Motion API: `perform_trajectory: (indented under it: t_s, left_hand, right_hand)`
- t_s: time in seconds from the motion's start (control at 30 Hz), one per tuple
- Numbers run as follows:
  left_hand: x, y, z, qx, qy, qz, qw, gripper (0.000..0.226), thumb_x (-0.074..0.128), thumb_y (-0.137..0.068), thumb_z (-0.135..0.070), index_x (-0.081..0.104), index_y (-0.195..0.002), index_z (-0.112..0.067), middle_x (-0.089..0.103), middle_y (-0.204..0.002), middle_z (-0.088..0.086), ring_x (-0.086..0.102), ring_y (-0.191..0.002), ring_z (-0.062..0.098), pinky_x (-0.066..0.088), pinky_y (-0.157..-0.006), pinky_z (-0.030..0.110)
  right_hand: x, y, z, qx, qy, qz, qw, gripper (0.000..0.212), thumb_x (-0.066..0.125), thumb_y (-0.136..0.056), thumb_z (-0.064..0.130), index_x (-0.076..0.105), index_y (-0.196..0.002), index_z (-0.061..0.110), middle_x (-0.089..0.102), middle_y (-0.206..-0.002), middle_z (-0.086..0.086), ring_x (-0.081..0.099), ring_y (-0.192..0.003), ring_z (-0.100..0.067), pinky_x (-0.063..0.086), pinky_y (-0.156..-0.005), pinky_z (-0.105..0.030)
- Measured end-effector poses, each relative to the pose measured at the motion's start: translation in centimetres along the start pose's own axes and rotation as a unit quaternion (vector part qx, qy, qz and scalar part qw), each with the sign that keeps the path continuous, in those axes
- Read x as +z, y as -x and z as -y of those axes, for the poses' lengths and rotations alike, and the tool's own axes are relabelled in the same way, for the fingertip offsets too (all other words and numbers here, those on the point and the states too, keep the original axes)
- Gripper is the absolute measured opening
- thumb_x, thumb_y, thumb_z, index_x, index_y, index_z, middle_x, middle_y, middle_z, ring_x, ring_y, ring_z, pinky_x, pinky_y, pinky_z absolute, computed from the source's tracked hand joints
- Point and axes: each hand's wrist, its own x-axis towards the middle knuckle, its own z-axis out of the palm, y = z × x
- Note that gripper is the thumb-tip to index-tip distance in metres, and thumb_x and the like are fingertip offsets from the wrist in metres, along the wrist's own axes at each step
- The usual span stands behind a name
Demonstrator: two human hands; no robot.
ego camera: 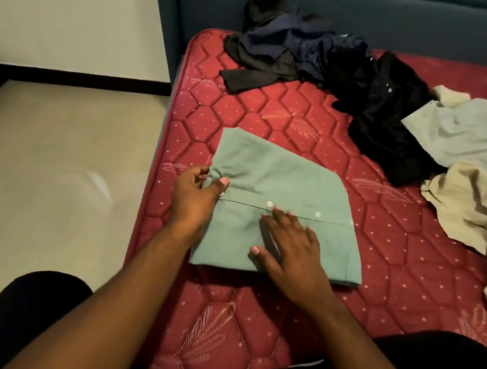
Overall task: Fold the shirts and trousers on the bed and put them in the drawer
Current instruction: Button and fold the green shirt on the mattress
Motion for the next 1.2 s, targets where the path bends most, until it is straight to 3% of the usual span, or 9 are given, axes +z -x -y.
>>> perform_trajectory:
  t_s: [0.17, 0.33, 0.47, 0.6, 0.67, 0.83, 0.97, 1.1, 1.2]
  left_hand:
    - [-1.8, 0.2, 3.0, -0.068, 0.02, -0.042, 0.997, 0.015, 0.074, -0.081, 0.0, 0.066, -0.082, -0.013, 0.07, -0.079, 0.005, 0.065, -0.064, 0.015, 0.055, -0.071, 0.034]
    - [-2.5, 0.0, 4.2, 0.044, -0.132, -0.044, 0.989, 0.032, 0.076, -0.072, -0.041, 0.072, -0.093, -0.018, 0.074, -0.086, -0.004, 0.07, -0.079, 0.019, 0.057, -0.073, 0.036]
    - [-2.7, -0.3, 4.8, 0.04, -0.175, -0.044, 0.983, 0.027, 0.078, -0.078, -0.032, 0.07, -0.1, -0.018, 0.072, -0.092, -0.002, 0.068, -0.085, 0.017, 0.056, -0.081, 0.04]
    - [-2.9, -0.9, 4.8, 0.016, -0.168, -0.044, 0.985, 0.021, 0.077, -0.08, -0.021, 0.064, -0.096, -0.021, 0.068, -0.092, 0.001, 0.067, -0.091, 0.027, 0.054, -0.084, 0.044]
    - [-2.8, -0.5, 4.5, 0.055, -0.228, -0.058, 0.97, 0.034, 0.073, -0.083, -0.021, 0.06, -0.114, -0.019, 0.063, -0.109, 0.008, 0.061, -0.101, 0.028, 0.051, -0.092, 0.044]
    - [0.0, 0.2, 2.2, 0.284, -0.487, 0.013, 0.826, 0.047, 0.054, -0.094, -0.022, 0.046, -0.14, -0.023, 0.045, -0.145, 0.007, 0.038, -0.134, 0.031, 0.03, -0.107, 0.05]
    - [2.2, -1.7, 3.9, 0.199, -0.62, 0.13, 0.748, 0.053, 0.025, -0.102, -0.048, 0.016, -0.153, -0.036, 0.001, -0.164, -0.002, -0.004, -0.15, 0.026, 0.003, -0.113, 0.064]
    - [0.7, -3.1, 6.1, 0.11, -0.62, 0.148, 0.763, 0.061, 0.016, -0.095, -0.067, -0.003, -0.15, -0.05, -0.009, -0.161, -0.02, -0.006, -0.15, 0.027, 0.002, -0.112, 0.067]
    - [0.5, -3.3, 6.0, 0.091, -0.615, 0.146, 0.769, 0.067, 0.018, -0.092, -0.072, -0.004, -0.15, -0.049, -0.008, -0.16, -0.023, 0.002, -0.149, 0.033, 0.001, -0.113, 0.067]
  right_hand:
    - [3.2, 1.4, -1.5, -0.049, 0.152, 0.067, 0.985, 0.088, 0.044, -0.074, 0.076, 0.029, -0.148, 0.03, 0.03, -0.157, -0.003, 0.026, -0.144, -0.03, 0.009, -0.115, -0.056]
    - [4.5, 1.2, 0.3, -0.121, 0.139, -0.049, 0.982, 0.062, 0.066, -0.074, 0.018, 0.053, -0.135, 0.018, 0.051, -0.143, -0.005, 0.047, -0.133, -0.031, 0.032, -0.111, -0.053]
    - [6.0, 1.7, 1.0, -0.13, 0.153, -0.024, 0.979, 0.074, 0.069, -0.071, 0.009, 0.045, -0.141, 0.013, 0.046, -0.147, -0.006, 0.041, -0.137, -0.032, 0.023, -0.11, -0.05]
    - [6.6, 2.1, 0.6, -0.159, 0.209, 0.011, 0.965, 0.072, 0.062, -0.08, 0.014, 0.034, -0.146, 0.008, 0.038, -0.152, -0.011, 0.035, -0.14, -0.032, 0.02, -0.111, -0.049]
    - [6.8, 2.1, 0.5, -0.164, 0.219, 0.032, 0.961, 0.065, 0.045, -0.084, 0.017, 0.032, -0.147, 0.008, 0.037, -0.152, -0.012, 0.034, -0.141, -0.031, 0.019, -0.111, -0.049]
    - [3.4, -0.2, 0.7, -0.151, 0.113, 0.036, 0.981, 0.057, 0.026, -0.093, 0.048, 0.053, -0.135, 0.022, 0.05, -0.144, 0.002, 0.042, -0.136, -0.02, 0.019, -0.116, -0.053]
    - [0.1, -6.4, -1.6, -0.001, 0.085, -0.001, 0.996, 0.062, 0.016, -0.095, 0.054, 0.034, -0.148, 0.028, 0.026, -0.158, 0.004, 0.015, -0.148, -0.02, 0.002, -0.118, -0.048]
    - [0.4, -8.1, -6.8, 0.085, 0.106, 0.096, 0.986, 0.08, 0.022, -0.084, 0.079, 0.011, -0.153, 0.039, 0.005, -0.162, 0.011, 0.0, -0.149, -0.017, -0.003, -0.12, -0.043]
    - [-0.2, -8.3, -8.7, 0.13, 0.07, 0.09, 0.985, 0.09, 0.027, -0.078, 0.085, 0.011, -0.153, 0.038, 0.003, -0.162, 0.011, -0.002, -0.149, -0.017, -0.001, -0.12, -0.04]
